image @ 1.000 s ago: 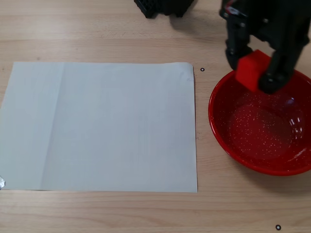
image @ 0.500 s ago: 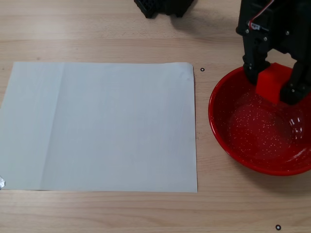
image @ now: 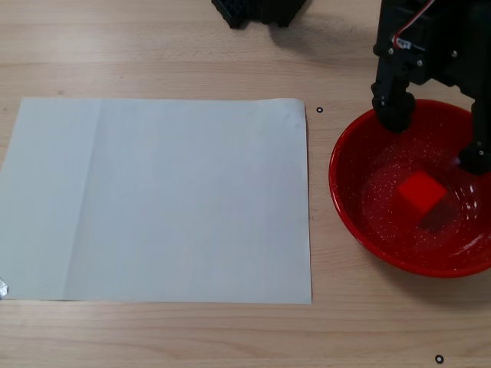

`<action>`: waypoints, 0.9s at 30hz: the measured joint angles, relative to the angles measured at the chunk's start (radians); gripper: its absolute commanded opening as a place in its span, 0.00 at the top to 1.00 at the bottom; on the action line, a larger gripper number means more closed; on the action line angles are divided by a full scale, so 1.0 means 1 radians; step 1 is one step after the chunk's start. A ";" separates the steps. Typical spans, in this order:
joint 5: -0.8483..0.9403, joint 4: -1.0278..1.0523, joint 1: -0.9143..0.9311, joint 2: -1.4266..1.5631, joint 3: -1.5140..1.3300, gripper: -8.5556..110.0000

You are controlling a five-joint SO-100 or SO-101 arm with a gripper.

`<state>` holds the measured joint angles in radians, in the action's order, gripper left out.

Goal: Grasp the red cube and put it in the red bowl.

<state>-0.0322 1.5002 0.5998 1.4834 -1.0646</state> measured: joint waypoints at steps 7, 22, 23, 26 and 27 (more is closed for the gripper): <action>0.003 0.008 -0.003 0.000 0.025 0.78; 0.035 0.114 -0.117 0.000 0.049 0.93; 0.044 0.118 -0.129 0.015 0.049 0.93; 0.084 0.132 -0.170 0.091 0.049 0.93; 0.089 0.133 -0.186 0.135 0.041 0.93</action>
<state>0.0568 1.6337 0.4142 1.6183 -1.0232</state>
